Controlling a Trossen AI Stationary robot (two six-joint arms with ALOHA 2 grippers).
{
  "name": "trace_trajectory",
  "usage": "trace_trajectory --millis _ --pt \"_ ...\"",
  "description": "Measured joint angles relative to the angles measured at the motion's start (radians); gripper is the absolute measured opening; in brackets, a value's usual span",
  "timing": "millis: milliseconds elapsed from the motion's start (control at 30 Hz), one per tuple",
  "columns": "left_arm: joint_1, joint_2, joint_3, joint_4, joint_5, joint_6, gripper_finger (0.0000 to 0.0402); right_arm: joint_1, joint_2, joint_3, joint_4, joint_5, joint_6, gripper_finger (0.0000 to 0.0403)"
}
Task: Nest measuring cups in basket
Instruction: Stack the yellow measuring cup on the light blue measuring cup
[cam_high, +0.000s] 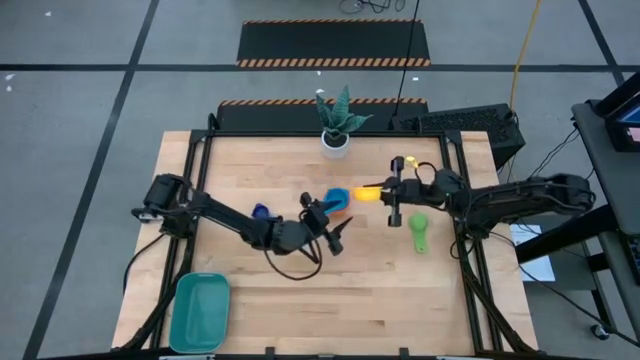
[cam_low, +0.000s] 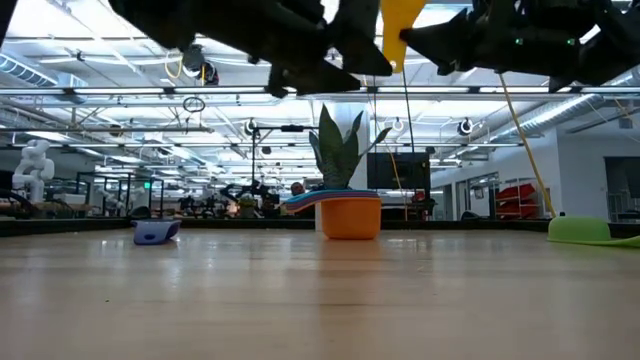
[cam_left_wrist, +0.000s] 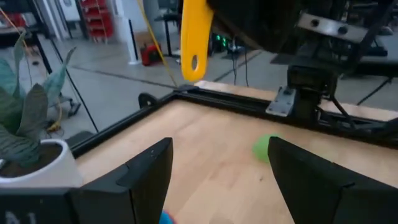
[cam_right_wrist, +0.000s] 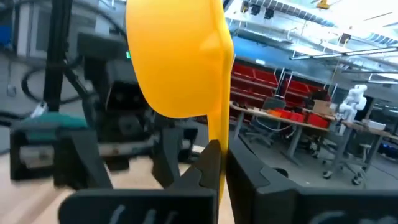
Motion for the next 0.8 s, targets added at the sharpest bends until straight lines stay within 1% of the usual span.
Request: trace_trajectory --millis 100,300,400,500,600,800 --pt "0.004 0.06 0.0 0.136 0.002 0.034 0.0266 0.021 0.001 -0.008 0.041 -0.003 0.018 0.0002" --pt "0.009 0.149 0.0 0.356 0.002 0.06 0.0266 0.069 0.004 -0.008 0.08 -0.078 0.068 0.0002" --pt "0.009 0.174 0.003 0.455 0.033 0.093 0.0266 0.095 0.007 -0.008 0.084 -0.078 0.082 0.0002" --pt "0.008 0.182 0.01 0.486 0.072 0.099 0.0266 0.111 0.012 -0.008 0.092 -0.077 0.089 0.0002" --pt "0.003 0.182 0.017 0.492 0.08 0.099 0.0266 0.121 0.017 -0.008 0.088 -0.076 0.085 0.0002" --pt "-0.006 0.182 0.043 0.512 0.088 0.148 0.0263 0.127 0.048 -0.008 0.115 -0.074 0.07 0.0002"
